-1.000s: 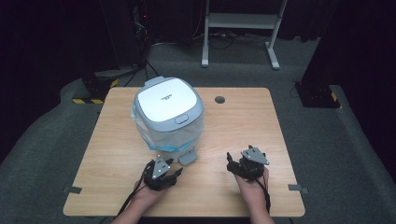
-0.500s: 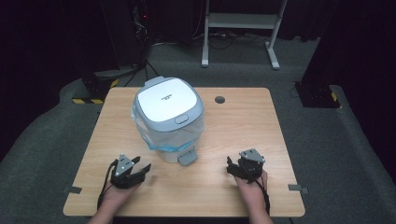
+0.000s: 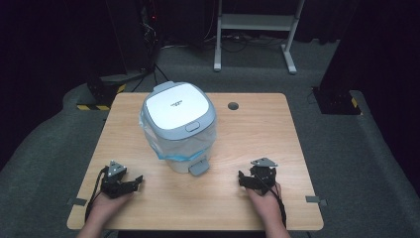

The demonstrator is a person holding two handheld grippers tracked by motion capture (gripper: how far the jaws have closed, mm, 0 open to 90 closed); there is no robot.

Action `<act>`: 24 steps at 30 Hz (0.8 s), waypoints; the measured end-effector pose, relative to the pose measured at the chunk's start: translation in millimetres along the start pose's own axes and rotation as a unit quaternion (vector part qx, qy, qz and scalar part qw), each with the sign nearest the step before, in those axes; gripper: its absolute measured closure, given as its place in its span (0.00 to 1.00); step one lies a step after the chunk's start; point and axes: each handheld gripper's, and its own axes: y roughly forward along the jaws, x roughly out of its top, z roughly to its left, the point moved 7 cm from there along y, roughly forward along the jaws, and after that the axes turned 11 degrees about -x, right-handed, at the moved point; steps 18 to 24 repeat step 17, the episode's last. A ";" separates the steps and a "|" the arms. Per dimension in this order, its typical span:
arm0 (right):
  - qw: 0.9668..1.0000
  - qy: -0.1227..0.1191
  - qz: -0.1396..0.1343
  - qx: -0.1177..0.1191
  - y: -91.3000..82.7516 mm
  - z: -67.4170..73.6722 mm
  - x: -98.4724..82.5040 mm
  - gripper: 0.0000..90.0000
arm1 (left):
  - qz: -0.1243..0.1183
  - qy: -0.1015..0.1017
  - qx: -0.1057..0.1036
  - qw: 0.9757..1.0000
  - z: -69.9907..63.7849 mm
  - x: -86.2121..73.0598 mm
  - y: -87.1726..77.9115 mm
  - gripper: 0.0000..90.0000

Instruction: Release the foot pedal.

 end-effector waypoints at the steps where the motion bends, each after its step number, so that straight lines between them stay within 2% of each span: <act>1: 1.000 0.001 0.000 -0.001 0.1 0.3 0.0 0.16 | -0.002 -0.002 0.000 1.000 -1.0 -0.7 -0.6 0.30; 4: 1.000 0.002 0.000 -0.003 -0.2 1.6 0.0 0.16 | -0.007 0.001 0.007 1.000 -2.3 -1.6 -1.9 0.33; 6: 1.000 0.002 -0.001 -0.004 -0.1 3.1 0.5 0.16 | -0.007 -0.001 -0.002 1.000 -1.4 -1.2 -1.6 0.35; 12: 1.000 0.007 0.000 -0.009 0.3 5.3 1.3 0.16 | -0.007 0.001 -0.005 1.000 -1.8 -1.2 -1.4 0.35; 16: 1.000 0.007 0.000 -0.010 0.4 5.5 1.4 0.16 | -0.005 0.010 -0.016 1.000 -3.4 -1.5 -1.4 0.34; 24: 1.000 0.007 0.000 -0.010 0.4 5.4 1.5 0.16 | -0.005 0.010 -0.017 1.000 -3.5 -1.5 -1.5 0.34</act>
